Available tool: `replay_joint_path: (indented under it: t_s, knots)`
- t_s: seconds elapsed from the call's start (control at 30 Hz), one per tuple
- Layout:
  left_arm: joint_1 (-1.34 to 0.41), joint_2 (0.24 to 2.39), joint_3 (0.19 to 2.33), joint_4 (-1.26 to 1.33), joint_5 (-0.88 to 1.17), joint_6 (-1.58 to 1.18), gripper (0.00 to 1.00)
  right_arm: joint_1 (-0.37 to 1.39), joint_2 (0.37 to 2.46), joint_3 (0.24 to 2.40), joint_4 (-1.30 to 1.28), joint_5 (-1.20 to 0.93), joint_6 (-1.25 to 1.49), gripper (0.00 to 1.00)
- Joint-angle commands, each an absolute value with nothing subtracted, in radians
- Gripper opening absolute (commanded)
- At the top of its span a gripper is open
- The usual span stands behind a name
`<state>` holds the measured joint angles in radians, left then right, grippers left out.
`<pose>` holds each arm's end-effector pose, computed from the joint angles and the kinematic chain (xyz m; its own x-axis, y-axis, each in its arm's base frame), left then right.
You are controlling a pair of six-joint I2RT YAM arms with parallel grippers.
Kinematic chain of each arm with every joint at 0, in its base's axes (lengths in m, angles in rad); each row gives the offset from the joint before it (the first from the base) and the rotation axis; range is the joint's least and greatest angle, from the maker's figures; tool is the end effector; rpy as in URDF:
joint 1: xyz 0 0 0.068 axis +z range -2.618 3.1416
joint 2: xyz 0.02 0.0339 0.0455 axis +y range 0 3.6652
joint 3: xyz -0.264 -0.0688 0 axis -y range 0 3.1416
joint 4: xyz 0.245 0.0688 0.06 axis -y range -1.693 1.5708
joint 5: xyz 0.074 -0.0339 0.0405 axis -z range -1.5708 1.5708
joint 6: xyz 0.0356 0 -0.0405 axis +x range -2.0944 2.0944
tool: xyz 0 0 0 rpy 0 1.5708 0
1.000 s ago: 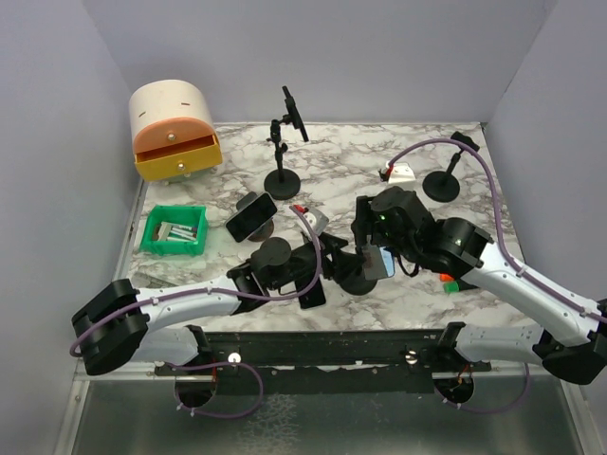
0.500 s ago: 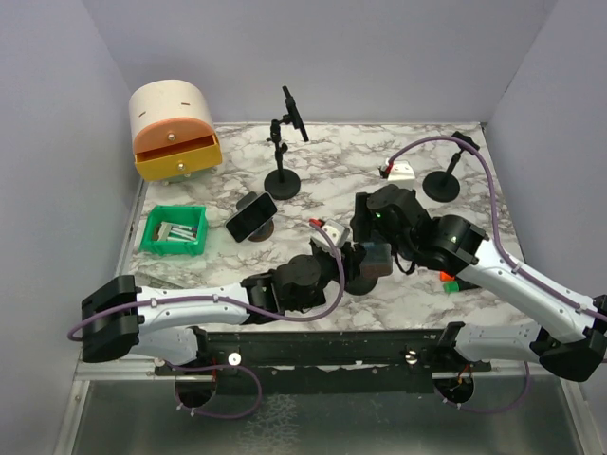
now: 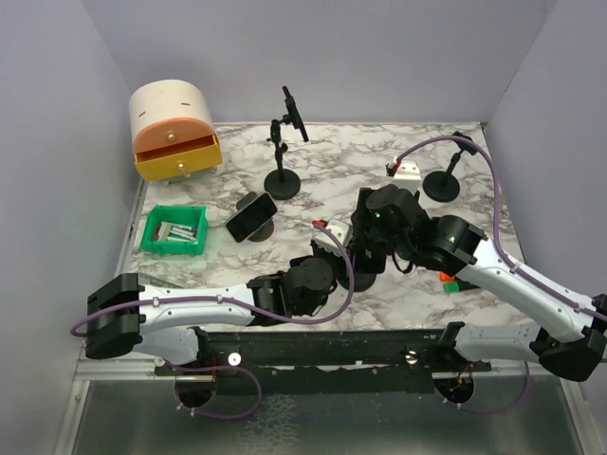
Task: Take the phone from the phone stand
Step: Adjust the phone stand with the phone at the center of the board.
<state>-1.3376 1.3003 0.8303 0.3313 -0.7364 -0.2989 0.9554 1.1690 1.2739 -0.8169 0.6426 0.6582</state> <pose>0.0913 -0.2810 0.2966 -0.1975 -0.1124 -0.9738 0.5326 0.8217 -0.2029 0.1512 0.1769 0.3748 -0.5380 0.0873 -0.8384 -0.0792 0.9850 0.1533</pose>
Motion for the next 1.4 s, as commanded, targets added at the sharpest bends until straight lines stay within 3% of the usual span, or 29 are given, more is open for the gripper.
replay_joint_path:
  t_s: [0.0, 0.6, 1.37]
  knots:
    - [-1.311, 1.305, 0.822, 0.207, -0.908, -0.269, 0.00, 0.962, 1.158, 1.237, -0.924, 0.669, 0.638, 0.00]
    - [-1.287, 1.265, 0.784, 0.139, -1.007, -0.357, 0.00, 0.961, 1.089, 1.155, -0.969, 0.716, 0.696, 0.00]
    - [-1.206, 1.255, 0.773, 0.102, -0.953, -0.431, 0.00, 0.962, 1.054, 1.111, -0.964, 0.697, 0.709, 0.00]
